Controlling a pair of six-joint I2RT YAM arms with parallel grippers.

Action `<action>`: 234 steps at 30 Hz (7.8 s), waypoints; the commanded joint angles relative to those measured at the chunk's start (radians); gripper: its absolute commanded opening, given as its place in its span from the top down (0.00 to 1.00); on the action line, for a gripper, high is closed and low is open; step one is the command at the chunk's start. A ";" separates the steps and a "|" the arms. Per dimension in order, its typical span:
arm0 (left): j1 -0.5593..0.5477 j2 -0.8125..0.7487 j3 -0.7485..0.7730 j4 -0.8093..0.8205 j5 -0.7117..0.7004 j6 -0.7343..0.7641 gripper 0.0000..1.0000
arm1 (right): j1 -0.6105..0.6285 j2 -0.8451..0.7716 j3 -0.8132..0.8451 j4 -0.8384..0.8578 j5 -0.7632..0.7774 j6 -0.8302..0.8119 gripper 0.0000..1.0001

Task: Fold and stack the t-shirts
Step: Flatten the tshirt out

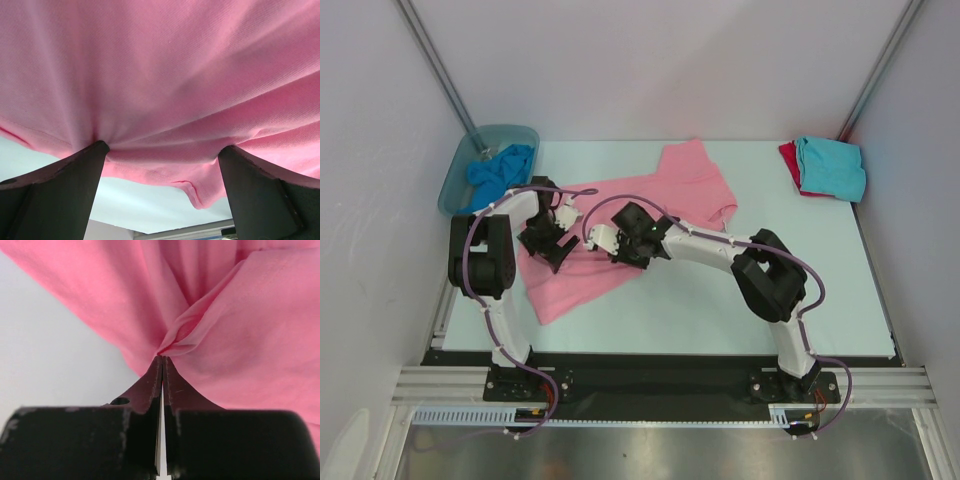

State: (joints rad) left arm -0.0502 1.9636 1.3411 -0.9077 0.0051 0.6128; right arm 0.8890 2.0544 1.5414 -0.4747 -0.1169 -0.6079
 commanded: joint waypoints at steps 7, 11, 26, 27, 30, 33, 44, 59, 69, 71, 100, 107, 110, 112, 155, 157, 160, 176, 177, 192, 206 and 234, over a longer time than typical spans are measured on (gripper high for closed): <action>0.013 0.020 -0.017 0.142 -0.062 0.067 0.00 | -0.035 -0.085 0.072 0.010 0.152 -0.141 1.00; 0.013 0.021 -0.010 0.147 -0.065 0.070 0.00 | -0.070 -0.141 0.060 -0.011 0.206 -0.214 1.00; 0.015 0.070 0.069 0.133 -0.088 0.100 0.00 | -0.363 -0.394 0.049 -0.070 0.310 -0.372 1.00; 0.015 0.073 0.076 0.130 -0.090 0.103 0.00 | -0.369 -0.425 0.042 -0.076 0.304 -0.383 1.00; 0.016 0.084 0.098 0.119 -0.091 0.107 0.00 | -0.392 -0.503 -0.018 -0.081 0.296 -0.420 1.00; 0.016 0.090 0.112 0.113 -0.096 0.108 0.00 | -0.424 -0.552 -0.024 -0.097 0.255 -0.431 1.00; 0.018 0.123 0.159 0.098 -0.091 0.105 0.00 | -0.482 -0.493 0.023 -0.406 0.149 -0.282 0.70; 0.006 0.055 0.112 0.090 -0.051 0.120 0.00 | -0.881 -0.139 0.250 -0.360 -0.433 0.459 0.23; 0.006 0.005 0.109 0.096 -0.027 0.153 0.00 | -1.049 0.095 0.318 -0.427 -0.714 0.490 0.41; 0.006 0.003 0.118 0.096 -0.022 0.151 0.00 | -1.042 0.108 0.319 -0.435 -0.753 0.490 0.43; -0.054 0.000 0.133 0.104 0.030 0.139 0.00 | -1.003 0.211 0.175 -0.282 -0.840 0.586 0.52; -0.059 0.003 0.128 0.109 0.032 0.136 0.00 | -0.993 0.254 0.233 -0.298 -0.820 0.582 0.56; -0.059 0.000 0.127 0.110 0.030 0.136 0.00 | -0.986 0.257 0.244 -0.303 -0.813 0.576 0.63; -0.059 0.000 0.127 0.110 0.029 0.137 0.00 | -0.977 0.259 0.247 -0.303 -0.805 0.570 0.68; -0.080 -0.020 0.171 0.075 -0.031 0.284 0.00 | -0.770 -0.434 -0.243 -0.465 -0.353 0.177 1.00; -0.080 -0.023 0.185 0.063 -0.031 0.304 0.00 | -0.724 -0.485 -0.274 -0.490 -0.314 0.111 1.00; -0.079 -0.029 0.196 0.049 -0.031 0.326 0.00 | -0.673 -0.545 -0.319 -0.518 -0.251 0.031 1.00; -0.077 -0.051 0.282 -0.310 0.222 0.604 0.00 | -0.631 -0.612 -0.372 -0.742 -0.141 -0.257 1.00; -0.077 -0.043 0.296 -0.312 0.217 0.614 0.00 | -0.619 -0.625 -0.380 -0.755 -0.135 -0.283 1.00; -0.077 0.018 0.371 -0.336 0.210 0.663 0.00 | -0.498 -0.712 -0.558 -0.901 0.071 -0.467 1.00; -0.073 0.017 0.339 -0.352 0.220 0.711 0.00 | -0.257 -0.738 -0.644 -0.949 0.046 -0.464 1.00; -0.073 0.024 0.328 -0.353 0.282 0.729 0.00 | -0.118 -0.142 0.491 -1.041 -0.343 -0.306 1.00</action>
State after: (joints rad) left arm -0.1242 2.0056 1.6749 -1.2446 0.2241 1.3106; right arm 0.7151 1.8809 1.9572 -1.3273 -0.4072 -0.9466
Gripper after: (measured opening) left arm 0.996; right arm 0.010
